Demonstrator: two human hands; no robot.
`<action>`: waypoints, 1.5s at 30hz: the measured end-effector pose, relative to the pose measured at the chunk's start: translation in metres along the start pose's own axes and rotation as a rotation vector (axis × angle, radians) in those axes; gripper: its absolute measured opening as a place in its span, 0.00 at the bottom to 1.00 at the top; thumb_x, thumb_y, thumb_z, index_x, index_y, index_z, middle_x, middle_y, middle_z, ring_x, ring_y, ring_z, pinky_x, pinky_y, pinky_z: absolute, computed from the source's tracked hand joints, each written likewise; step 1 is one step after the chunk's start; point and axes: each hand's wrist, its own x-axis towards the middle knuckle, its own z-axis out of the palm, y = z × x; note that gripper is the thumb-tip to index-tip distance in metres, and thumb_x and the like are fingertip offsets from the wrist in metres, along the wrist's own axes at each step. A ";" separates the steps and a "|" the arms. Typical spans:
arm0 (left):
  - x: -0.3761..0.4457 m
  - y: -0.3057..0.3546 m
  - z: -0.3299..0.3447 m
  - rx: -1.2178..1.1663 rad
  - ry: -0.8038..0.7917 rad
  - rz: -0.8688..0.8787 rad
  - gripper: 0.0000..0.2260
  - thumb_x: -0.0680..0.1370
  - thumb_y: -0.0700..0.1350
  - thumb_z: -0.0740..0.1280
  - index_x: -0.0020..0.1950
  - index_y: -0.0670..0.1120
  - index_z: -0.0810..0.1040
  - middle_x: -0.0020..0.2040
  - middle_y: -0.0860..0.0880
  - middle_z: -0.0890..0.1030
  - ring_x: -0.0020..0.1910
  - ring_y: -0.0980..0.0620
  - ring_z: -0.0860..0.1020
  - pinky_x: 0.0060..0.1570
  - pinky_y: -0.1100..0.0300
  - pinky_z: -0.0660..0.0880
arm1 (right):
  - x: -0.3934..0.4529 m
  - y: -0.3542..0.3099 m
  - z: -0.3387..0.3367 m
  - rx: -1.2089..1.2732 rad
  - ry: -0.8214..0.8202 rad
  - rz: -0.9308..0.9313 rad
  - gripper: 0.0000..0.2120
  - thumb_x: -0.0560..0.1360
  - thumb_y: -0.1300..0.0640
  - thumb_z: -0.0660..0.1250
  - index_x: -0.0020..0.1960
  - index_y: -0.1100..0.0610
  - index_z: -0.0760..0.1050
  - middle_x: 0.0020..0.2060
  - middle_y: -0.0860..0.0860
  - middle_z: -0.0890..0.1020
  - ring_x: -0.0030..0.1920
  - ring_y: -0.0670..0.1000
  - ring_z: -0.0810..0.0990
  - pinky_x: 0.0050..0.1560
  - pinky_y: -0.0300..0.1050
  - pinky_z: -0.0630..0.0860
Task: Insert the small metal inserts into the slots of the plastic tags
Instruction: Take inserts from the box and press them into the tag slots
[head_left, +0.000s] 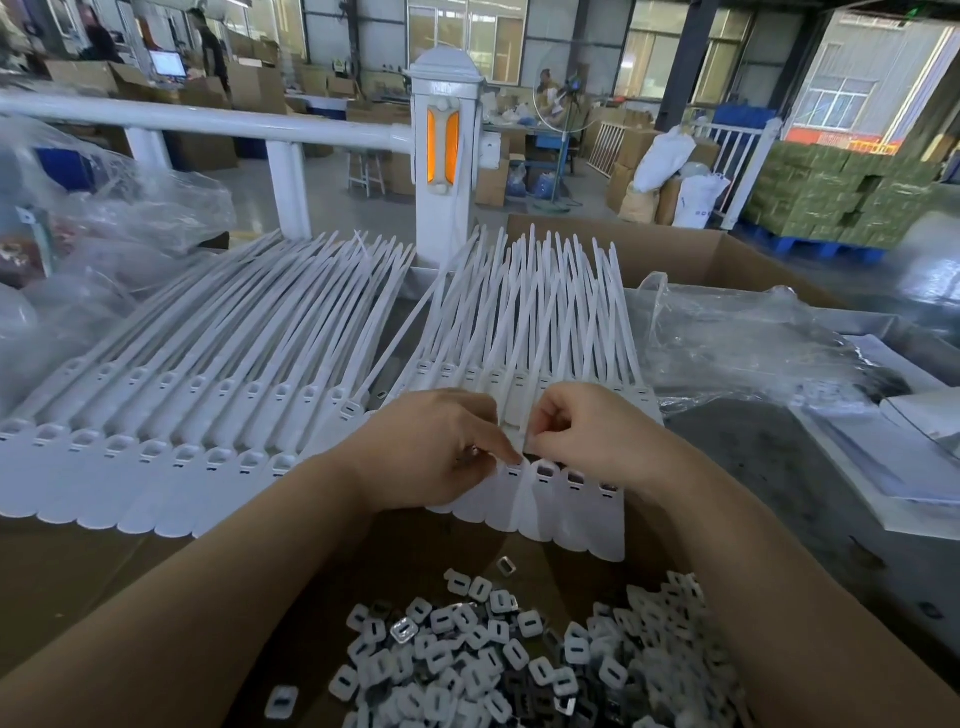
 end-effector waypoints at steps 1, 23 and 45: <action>0.001 0.001 -0.001 0.024 -0.016 0.013 0.10 0.78 0.44 0.69 0.56 0.57 0.84 0.45 0.56 0.78 0.42 0.59 0.74 0.43 0.59 0.75 | -0.003 -0.002 -0.005 0.005 -0.037 -0.025 0.04 0.74 0.59 0.71 0.45 0.50 0.78 0.39 0.48 0.83 0.39 0.46 0.81 0.39 0.42 0.78; -0.001 -0.008 0.004 0.035 -0.020 0.058 0.04 0.70 0.48 0.71 0.38 0.50 0.80 0.42 0.54 0.76 0.41 0.54 0.74 0.36 0.55 0.74 | -0.022 -0.043 0.010 -0.023 -0.386 -0.274 0.04 0.72 0.55 0.75 0.41 0.50 0.80 0.33 0.45 0.83 0.33 0.41 0.80 0.32 0.36 0.77; -0.002 -0.003 0.006 0.081 0.044 0.087 0.11 0.75 0.45 0.70 0.54 0.56 0.85 0.42 0.57 0.76 0.39 0.61 0.70 0.35 0.61 0.75 | -0.002 0.005 -0.006 0.049 -0.059 0.269 0.11 0.72 0.59 0.73 0.47 0.67 0.84 0.31 0.55 0.78 0.31 0.49 0.74 0.32 0.39 0.70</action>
